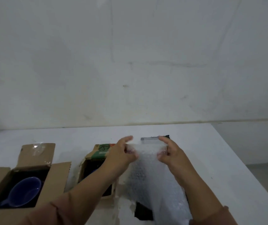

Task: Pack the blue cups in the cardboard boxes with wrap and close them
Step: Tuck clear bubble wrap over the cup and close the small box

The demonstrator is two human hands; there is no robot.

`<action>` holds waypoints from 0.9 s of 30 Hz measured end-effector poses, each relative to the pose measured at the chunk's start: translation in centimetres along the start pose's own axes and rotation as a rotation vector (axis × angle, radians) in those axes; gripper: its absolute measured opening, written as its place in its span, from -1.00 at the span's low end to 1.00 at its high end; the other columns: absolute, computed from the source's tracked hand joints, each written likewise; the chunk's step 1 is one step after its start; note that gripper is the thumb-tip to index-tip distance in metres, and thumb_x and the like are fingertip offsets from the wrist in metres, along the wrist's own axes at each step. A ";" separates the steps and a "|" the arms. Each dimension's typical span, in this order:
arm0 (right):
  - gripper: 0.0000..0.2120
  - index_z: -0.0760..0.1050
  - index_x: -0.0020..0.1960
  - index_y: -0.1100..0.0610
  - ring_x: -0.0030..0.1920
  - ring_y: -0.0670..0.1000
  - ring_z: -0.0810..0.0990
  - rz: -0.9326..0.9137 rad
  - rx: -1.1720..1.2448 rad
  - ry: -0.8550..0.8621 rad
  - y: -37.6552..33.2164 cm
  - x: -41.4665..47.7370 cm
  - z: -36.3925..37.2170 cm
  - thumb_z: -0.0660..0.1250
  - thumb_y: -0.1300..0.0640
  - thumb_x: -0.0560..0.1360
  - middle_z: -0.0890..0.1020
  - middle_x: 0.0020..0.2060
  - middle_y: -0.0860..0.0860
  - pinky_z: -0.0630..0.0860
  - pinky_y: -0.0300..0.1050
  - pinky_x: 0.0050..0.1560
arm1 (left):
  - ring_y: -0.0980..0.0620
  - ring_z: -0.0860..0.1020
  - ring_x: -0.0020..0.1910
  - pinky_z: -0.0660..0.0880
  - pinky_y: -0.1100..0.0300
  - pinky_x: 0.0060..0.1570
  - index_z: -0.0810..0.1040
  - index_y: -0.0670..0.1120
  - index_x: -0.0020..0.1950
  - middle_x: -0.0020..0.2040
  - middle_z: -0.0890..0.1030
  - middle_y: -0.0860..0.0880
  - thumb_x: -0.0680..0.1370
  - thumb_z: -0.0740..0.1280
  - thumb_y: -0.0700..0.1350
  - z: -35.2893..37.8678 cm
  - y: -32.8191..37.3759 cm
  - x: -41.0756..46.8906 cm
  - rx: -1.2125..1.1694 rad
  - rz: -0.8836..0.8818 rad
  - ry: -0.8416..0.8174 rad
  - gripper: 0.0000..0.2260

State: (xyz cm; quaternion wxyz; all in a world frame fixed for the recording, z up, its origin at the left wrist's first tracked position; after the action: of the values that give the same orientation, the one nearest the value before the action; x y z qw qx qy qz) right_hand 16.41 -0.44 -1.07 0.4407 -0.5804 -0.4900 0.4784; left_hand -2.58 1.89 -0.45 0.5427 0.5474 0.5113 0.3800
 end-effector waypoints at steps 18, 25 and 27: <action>-0.64 0.45 0.18 0.03 -0.06 0.02 0.67 -0.015 0.081 -0.419 -8.3 1.1 11.5 0.39 0.27 0.44 0.67 -0.03 0.02 0.59 -0.09 -0.15 | -0.22 0.61 0.00 0.57 -0.06 -0.02 0.53 -0.26 0.13 0.03 0.62 -0.26 0.52 0.31 -0.29 -11.0 0.2 -4.4 -0.355 -0.096 0.041 -0.81; -0.69 0.68 -0.21 0.09 -0.21 -0.04 0.69 0.089 0.159 -0.325 -4.5 1.5 13.0 0.30 0.44 0.44 0.73 -0.24 0.01 0.60 -0.18 -0.24 | -0.10 0.59 -0.03 0.54 0.07 -0.07 0.59 -0.18 -0.04 -0.03 0.63 -0.15 0.51 0.21 -0.45 -13.6 -1.3 -4.5 -0.446 -0.160 0.004 -0.76; -0.65 0.67 -0.36 0.11 -0.28 -0.03 0.68 0.105 0.124 -0.315 -4.4 1.7 13.2 0.29 0.45 0.43 0.71 -0.31 0.01 0.59 -0.19 -0.29 | -0.12 0.56 -0.03 0.54 0.05 -0.12 0.61 -0.18 -0.18 -0.02 0.61 -0.16 0.49 0.12 -0.45 -14.4 -2.0 -4.5 -0.563 -0.182 0.022 -0.68</action>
State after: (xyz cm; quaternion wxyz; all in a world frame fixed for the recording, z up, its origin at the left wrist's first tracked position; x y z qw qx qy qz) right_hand 2.87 2.36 0.97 0.3681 -0.4946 -0.4915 0.6151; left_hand -17.67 0.28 -0.01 0.6995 0.3230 0.4384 0.4627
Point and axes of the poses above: each hand's wrist, its own x-axis towards the middle knuckle, its own z-axis out of the palm, y = z × x, the point moved 4 cm from there along x, towards the middle knuckle
